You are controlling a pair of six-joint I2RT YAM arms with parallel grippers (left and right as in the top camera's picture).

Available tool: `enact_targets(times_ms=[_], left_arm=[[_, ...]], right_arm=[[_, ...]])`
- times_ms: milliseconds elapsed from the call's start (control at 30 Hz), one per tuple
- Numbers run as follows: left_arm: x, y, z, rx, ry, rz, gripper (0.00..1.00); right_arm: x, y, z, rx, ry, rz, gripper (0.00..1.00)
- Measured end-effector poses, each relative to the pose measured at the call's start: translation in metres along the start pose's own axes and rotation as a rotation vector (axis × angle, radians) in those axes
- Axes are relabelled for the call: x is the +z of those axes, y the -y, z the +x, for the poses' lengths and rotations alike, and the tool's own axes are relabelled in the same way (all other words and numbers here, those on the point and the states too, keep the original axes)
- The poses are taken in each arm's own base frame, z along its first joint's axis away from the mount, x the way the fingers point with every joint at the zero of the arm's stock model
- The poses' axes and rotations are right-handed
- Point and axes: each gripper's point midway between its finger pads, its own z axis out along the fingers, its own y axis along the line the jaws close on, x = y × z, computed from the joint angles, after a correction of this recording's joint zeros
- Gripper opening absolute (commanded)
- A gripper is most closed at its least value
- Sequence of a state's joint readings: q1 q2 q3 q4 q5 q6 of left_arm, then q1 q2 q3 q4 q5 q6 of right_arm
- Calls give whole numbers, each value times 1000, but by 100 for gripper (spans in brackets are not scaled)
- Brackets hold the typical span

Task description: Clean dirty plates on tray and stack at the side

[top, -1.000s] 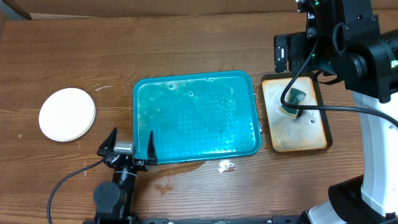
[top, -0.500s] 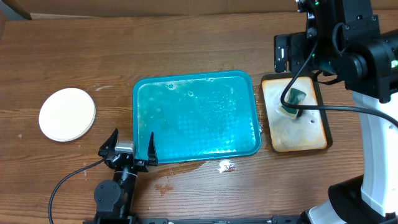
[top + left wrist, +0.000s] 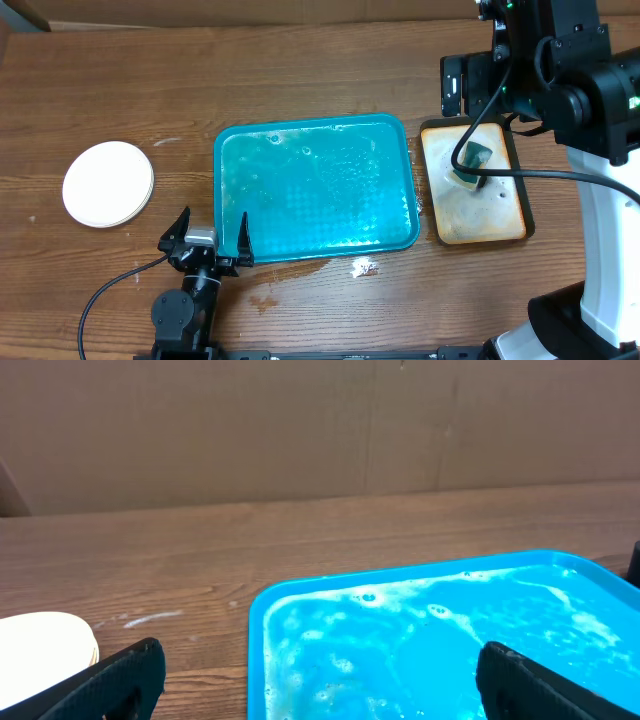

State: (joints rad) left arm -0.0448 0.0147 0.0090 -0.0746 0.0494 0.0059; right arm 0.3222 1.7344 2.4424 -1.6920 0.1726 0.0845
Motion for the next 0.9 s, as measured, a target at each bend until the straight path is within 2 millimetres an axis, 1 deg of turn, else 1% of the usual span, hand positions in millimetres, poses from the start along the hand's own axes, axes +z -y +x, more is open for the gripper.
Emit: enact_targets(times_ms=[500, 533, 633, 700, 767, 800, 900], left_arm=[[0, 0, 0, -3, 0, 0, 100], [0, 0, 0, -3, 0, 0, 100], [0, 0, 0, -3, 0, 0, 100], [0, 0, 0, -3, 0, 0, 100], [0, 0, 0, -3, 0, 0, 100], [0, 0, 0, -3, 0, 0, 100], [0, 0, 0, -3, 0, 0, 100]], right_arm=[[0, 0, -1, 0, 2, -1, 100], [0, 0, -3, 1, 11, -2, 100], [-2, -3, -17, 9, 72, -12, 100], [-7, -4, -31, 18, 136, -24, 100], [-18, -5, -41, 27, 201, -38, 100], [-26, -4, -45, 32, 231, -44, 100], [-57, -1, -55, 48, 342, -62, 100]])
